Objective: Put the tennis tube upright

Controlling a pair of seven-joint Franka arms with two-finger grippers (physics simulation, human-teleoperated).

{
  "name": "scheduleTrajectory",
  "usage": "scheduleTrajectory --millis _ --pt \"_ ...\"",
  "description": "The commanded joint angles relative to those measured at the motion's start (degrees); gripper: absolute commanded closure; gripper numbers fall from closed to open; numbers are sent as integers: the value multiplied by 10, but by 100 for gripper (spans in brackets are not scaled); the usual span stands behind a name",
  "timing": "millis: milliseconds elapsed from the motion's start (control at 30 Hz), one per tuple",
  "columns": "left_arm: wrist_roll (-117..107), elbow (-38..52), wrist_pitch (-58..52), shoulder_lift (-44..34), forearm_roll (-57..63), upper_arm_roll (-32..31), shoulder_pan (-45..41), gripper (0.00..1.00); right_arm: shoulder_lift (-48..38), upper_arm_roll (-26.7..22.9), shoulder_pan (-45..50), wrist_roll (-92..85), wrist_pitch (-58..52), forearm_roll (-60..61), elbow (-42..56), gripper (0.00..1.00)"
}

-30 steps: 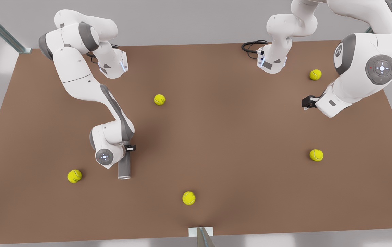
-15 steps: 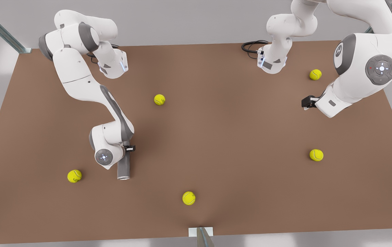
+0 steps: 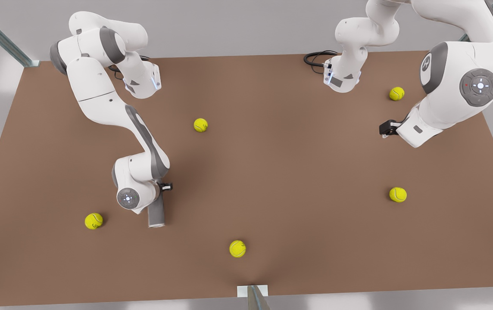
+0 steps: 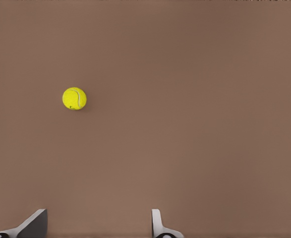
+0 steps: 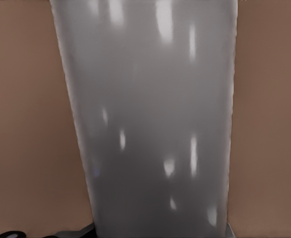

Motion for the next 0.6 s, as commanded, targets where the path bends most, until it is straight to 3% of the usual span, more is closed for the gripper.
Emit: scheduleTrajectory --millis 0,233,367,567 --pt "0 0 0 0 0 0 0 0 0 3 -1 25 -7 -61 1 0" --pt "0 1 0 0 0 0 0 0 -1 12 1 25 -8 -61 20 0" --pt "0 0 0 0 0 0 0 0 -2 42 2 34 -67 -60 59 0" --pt "0 0 0 0 0 0 0 0 -2 165 2 4 -113 -55 103 0"
